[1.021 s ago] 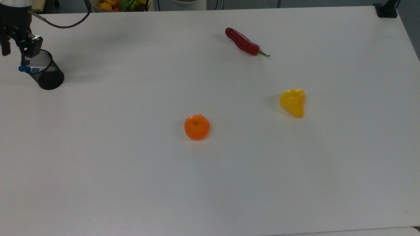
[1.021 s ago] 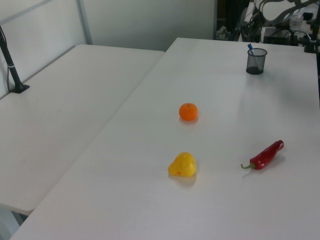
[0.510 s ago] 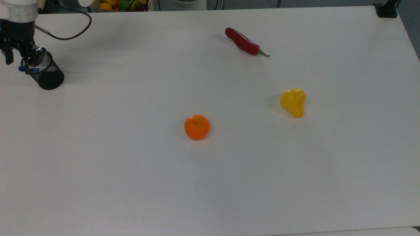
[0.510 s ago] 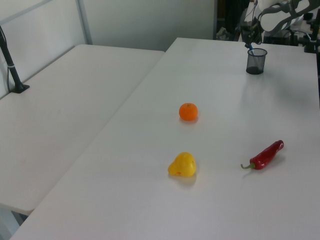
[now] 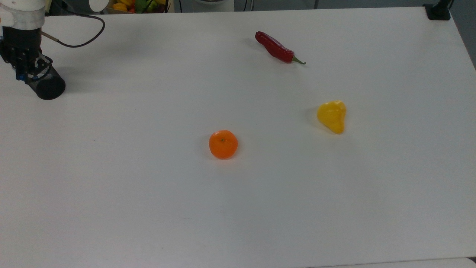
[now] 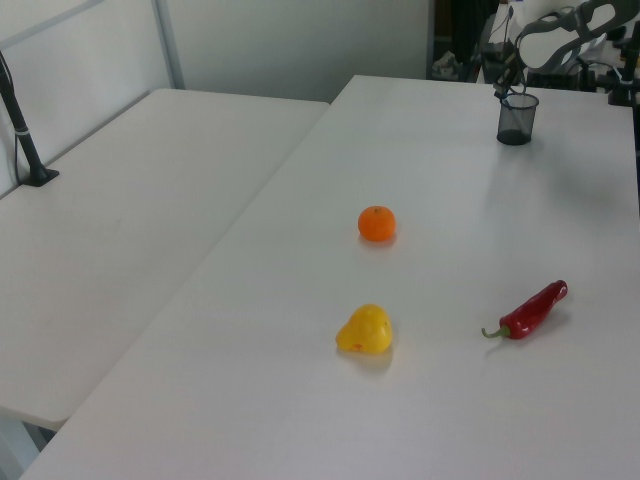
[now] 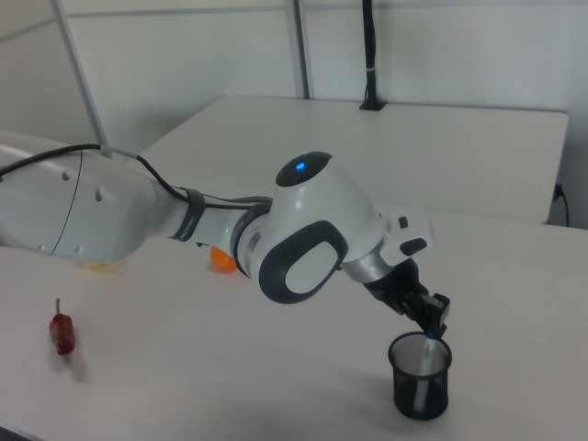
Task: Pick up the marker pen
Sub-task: 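Lift the white marker up out of the pen cup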
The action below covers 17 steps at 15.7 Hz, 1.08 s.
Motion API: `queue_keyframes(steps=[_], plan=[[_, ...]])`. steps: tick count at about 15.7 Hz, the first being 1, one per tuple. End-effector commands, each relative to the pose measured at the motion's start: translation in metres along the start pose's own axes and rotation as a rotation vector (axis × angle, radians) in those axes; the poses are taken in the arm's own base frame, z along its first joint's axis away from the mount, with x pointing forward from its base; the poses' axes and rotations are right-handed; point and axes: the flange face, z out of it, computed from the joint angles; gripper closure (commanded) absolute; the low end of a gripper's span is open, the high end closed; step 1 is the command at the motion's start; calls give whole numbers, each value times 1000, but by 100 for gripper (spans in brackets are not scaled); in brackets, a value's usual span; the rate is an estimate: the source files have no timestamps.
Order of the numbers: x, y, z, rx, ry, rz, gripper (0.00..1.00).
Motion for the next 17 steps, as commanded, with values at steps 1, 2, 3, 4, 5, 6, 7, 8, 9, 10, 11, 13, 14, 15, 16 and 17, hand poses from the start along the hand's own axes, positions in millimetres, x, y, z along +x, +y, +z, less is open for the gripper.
queue_keyframes(steps=[1, 2, 3, 4, 5, 6, 7, 8, 9, 10, 11, 13, 14, 15, 16, 17], plan=[[-1, 3, -9, 6, 18, 0, 100], [1, 4, -13, 6, 26, 4, 100], [2, 6, -17, 5, 34, 7, 100], [5, 8, -25, 6, 48, 13, 100], [8, 10, -32, 7, 60, 20, 100], [10, 12, -40, 8, 73, 23, 100], [13, 15, -51, 12, 91, 36, 100], [16, 17, -63, 23, 109, 50, 100], [18, 20, -78, 35, 123, 65, 100], [20, 24, -92, 46, 129, 74, 100], [21, 27, -108, 56, 135, 79, 100], [26, 29, -147, 84, 165, 86, 100], [27, 24, -161, 101, 167, 79, 100], [28, 18, -174, 125, 157, 71, 100], [26, 11, -184, 153, 134, 62, 100], [26, 2, -195, 183, 118, 48, 100]])
